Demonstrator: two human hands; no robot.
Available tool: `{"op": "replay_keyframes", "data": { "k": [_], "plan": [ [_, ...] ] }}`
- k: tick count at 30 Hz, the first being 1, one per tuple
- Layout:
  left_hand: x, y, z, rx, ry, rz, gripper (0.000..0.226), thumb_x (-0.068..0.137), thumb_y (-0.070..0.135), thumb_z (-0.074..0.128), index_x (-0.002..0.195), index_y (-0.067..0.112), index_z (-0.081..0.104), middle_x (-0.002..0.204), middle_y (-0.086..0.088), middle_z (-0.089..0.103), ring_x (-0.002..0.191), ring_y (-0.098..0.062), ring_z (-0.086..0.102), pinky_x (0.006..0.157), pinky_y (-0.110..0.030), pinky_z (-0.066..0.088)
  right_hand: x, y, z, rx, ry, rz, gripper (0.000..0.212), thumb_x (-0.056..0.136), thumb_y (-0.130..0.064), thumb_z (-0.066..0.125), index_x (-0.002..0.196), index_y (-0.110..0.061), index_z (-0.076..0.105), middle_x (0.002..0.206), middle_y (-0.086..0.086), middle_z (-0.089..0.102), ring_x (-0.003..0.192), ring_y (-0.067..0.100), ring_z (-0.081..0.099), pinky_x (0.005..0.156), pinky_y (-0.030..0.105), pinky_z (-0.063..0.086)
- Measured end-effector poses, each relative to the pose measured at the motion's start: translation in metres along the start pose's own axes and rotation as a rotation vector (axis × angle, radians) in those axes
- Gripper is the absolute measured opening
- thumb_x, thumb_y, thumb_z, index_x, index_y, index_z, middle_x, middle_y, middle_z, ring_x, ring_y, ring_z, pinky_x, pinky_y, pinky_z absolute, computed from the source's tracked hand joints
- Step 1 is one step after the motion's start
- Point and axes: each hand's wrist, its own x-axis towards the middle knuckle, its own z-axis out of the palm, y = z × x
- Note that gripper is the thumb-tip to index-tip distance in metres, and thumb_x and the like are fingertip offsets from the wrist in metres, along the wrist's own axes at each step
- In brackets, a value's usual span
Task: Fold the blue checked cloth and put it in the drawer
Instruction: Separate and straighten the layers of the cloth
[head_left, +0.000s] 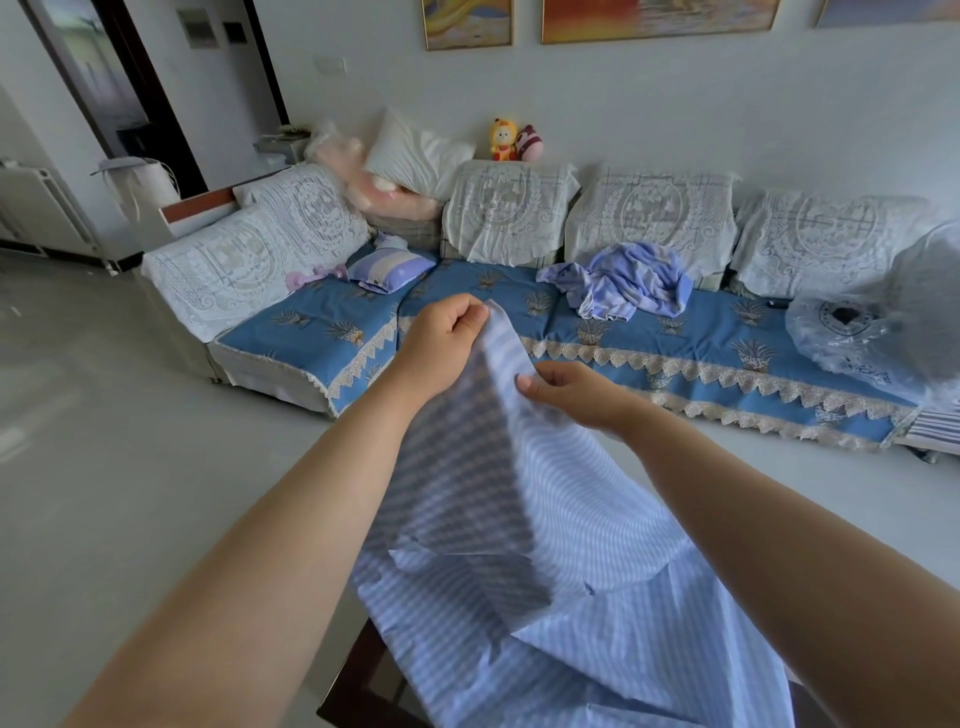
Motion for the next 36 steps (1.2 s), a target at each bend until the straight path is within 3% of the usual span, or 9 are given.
{"op": "replay_keyframes", "data": {
  "k": [4,9,13,19,24,28,30,32,36],
  "plan": [
    [0.003,0.005,-0.007,-0.031,0.042,-0.022,0.033,0.1,0.019,0.045,0.068,0.023,0.05,0.061,0.011,0.044,0.052,0.007,0.041,0.055,-0.008,0.032,-0.003,-0.007,-0.008,0.146,0.019,0.0,0.034,0.08,-0.035,0.07,0.052,-0.019,0.061,0.051,-0.009,0.06,0.046,0.002,0.055,0.05,0.016,0.044],
    [0.015,0.002,-0.024,-0.038,0.172,-0.049,0.028,0.099,0.018,0.046,0.075,0.01,0.057,0.069,0.003,0.048,0.063,0.0,0.043,0.062,-0.013,0.035,0.0,-0.019,-0.013,0.138,-0.16,-0.004,0.066,0.056,-0.056,0.081,0.096,-0.005,0.072,0.097,0.015,0.073,0.085,0.024,0.07,0.076,0.031,0.057],
    [0.023,0.002,-0.037,-0.03,0.25,-0.058,0.023,0.099,0.021,0.047,0.089,0.008,0.063,0.071,0.008,0.053,0.066,-0.001,0.045,0.065,-0.017,0.038,0.0,-0.019,-0.025,0.144,-0.256,0.056,0.065,0.057,-0.055,0.083,0.098,-0.006,0.073,0.109,0.021,0.069,0.097,0.029,0.065,0.09,0.036,0.05],
    [0.022,-0.003,-0.044,-0.002,0.312,-0.05,0.019,0.098,0.02,0.047,0.089,0.013,0.062,0.07,0.008,0.052,0.064,0.002,0.043,0.058,-0.007,0.036,-0.013,-0.007,-0.026,0.027,-0.349,0.139,0.049,0.058,-0.048,0.078,0.094,-0.016,0.075,0.101,0.005,0.074,0.094,0.017,0.07,0.086,0.026,0.054],
    [0.021,-0.011,-0.05,-0.029,0.347,-0.108,0.02,0.099,0.021,0.046,0.085,0.014,0.059,0.065,0.012,0.047,0.061,0.0,0.041,0.058,-0.016,0.035,-0.024,0.027,-0.022,-0.049,-0.336,0.183,0.057,0.046,-0.062,0.08,0.089,-0.024,0.077,0.1,-0.002,0.075,0.096,0.012,0.069,0.095,0.027,0.051],
    [0.02,-0.022,-0.054,-0.019,0.379,-0.152,0.023,0.099,0.022,0.045,0.083,0.011,0.057,0.064,0.009,0.045,0.06,-0.002,0.039,0.057,-0.018,0.034,-0.027,0.05,-0.03,-0.17,-0.205,0.246,0.083,0.046,-0.076,0.074,0.096,-0.01,0.073,0.101,0.007,0.073,0.095,0.016,0.065,0.102,0.04,0.045],
    [0.02,-0.03,-0.055,-0.003,0.393,-0.174,0.026,0.1,0.022,0.044,0.079,0.01,0.054,0.064,0.007,0.043,0.059,-0.003,0.038,0.056,-0.02,0.033,-0.029,0.048,-0.035,-0.259,-0.169,0.244,0.064,0.066,-0.065,0.069,0.092,-0.007,0.071,0.094,0.009,0.071,0.088,0.016,0.062,0.097,0.037,0.047],
    [0.019,-0.039,-0.053,0.028,0.41,-0.215,0.031,0.099,0.023,0.043,0.075,0.006,0.051,0.063,0.003,0.041,0.058,-0.008,0.036,0.057,-0.026,0.032,-0.029,0.035,-0.045,-0.415,-0.145,0.223,0.037,0.084,-0.048,0.063,0.074,-0.012,0.063,0.071,0.0,0.06,0.067,0.012,0.053,0.073,0.026,0.047],
    [0.02,-0.058,-0.05,-0.085,0.507,-0.384,0.038,0.1,0.026,0.042,0.066,0.009,0.043,0.061,0.0,0.039,0.058,-0.012,0.034,0.065,-0.028,0.03,-0.027,-0.037,-0.079,-0.684,0.04,0.045,0.04,0.092,-0.04,0.056,0.065,-0.011,0.049,0.063,-0.001,0.044,0.057,0.012,0.04,0.056,0.025,0.034]
  ]
}}
